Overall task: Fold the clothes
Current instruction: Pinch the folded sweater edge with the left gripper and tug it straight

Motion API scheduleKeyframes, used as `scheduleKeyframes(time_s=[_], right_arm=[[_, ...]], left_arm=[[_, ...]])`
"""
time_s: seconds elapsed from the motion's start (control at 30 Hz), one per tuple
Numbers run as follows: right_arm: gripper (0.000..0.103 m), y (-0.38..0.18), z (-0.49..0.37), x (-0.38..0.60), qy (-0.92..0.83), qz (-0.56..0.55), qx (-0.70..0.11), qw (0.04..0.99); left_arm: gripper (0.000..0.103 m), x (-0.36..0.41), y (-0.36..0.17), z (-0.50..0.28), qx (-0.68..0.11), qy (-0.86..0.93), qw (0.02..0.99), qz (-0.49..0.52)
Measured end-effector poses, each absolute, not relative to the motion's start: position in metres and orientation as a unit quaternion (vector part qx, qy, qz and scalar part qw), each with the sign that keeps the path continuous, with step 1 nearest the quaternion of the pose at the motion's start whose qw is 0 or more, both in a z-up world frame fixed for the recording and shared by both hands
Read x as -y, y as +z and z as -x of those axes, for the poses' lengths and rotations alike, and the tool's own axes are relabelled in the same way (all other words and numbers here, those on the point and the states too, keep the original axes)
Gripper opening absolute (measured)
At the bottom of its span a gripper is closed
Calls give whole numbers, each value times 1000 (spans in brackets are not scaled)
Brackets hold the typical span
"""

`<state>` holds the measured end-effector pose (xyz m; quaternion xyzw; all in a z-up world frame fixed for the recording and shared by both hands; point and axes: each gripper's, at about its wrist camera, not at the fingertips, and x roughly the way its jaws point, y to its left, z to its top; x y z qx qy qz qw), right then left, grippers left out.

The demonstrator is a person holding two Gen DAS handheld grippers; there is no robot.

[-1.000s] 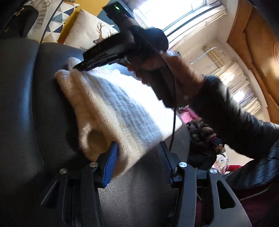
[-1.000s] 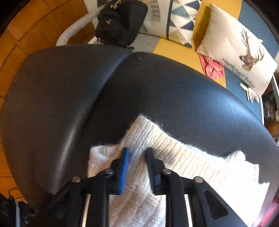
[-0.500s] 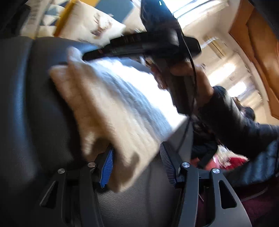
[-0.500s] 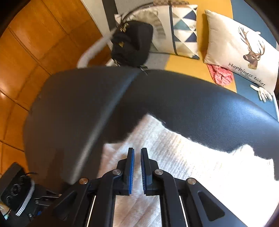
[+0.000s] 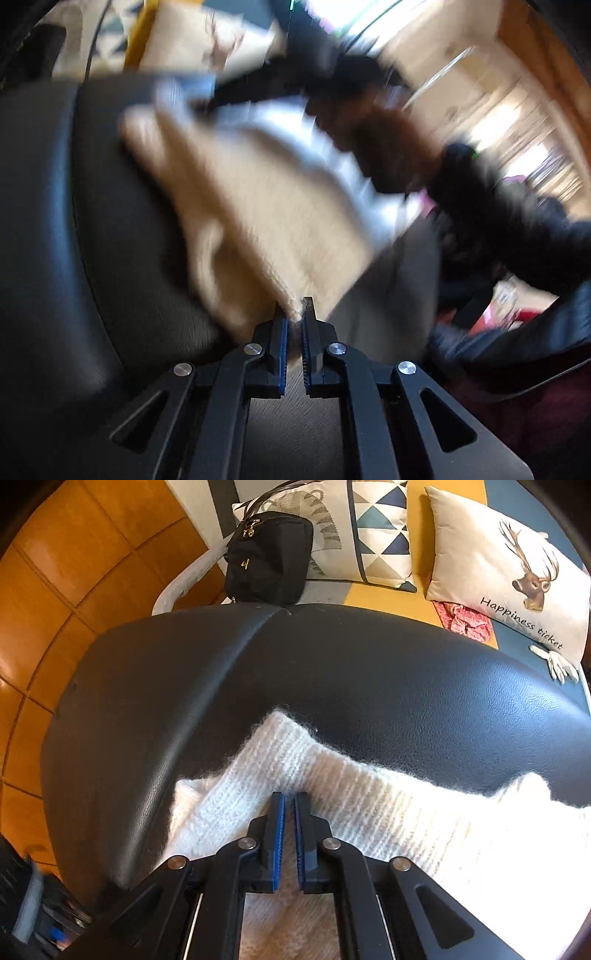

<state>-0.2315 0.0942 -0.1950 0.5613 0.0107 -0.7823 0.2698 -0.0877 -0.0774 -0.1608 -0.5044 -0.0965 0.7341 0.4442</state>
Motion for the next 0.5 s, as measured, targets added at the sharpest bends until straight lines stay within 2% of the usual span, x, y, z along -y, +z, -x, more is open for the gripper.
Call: scheduleKeyframes(time_s=[0.13, 0.2, 0.3, 0.33, 0.43, 0.47, 0.5], right_arm=[[3, -193, 233, -93, -782, -562, -15, 269], [6, -189, 232, -93, -783, -558, -14, 275], [15, -185, 230, -99, -775, -560, 14, 294], [17, -183, 228, -105, -773, -561, 33, 296], [20, -173, 217, -127, -767, -557, 83, 308], [20, -169, 209, -135, -765, -554, 93, 314], [20, -164, 201, -144, -763, -551, 101, 323]], left_arm=[[6, 97, -154, 94, 155, 734, 426, 505], [11, 101, -153, 95, 178, 730, 427, 503], [40, 102, -156, 97, 211, 725, 413, 509], [54, 98, -159, 97, 212, 725, 407, 514], [56, 85, -159, 95, 181, 737, 394, 518], [51, 81, -157, 94, 170, 745, 388, 515], [40, 78, -155, 94, 159, 752, 382, 513]])
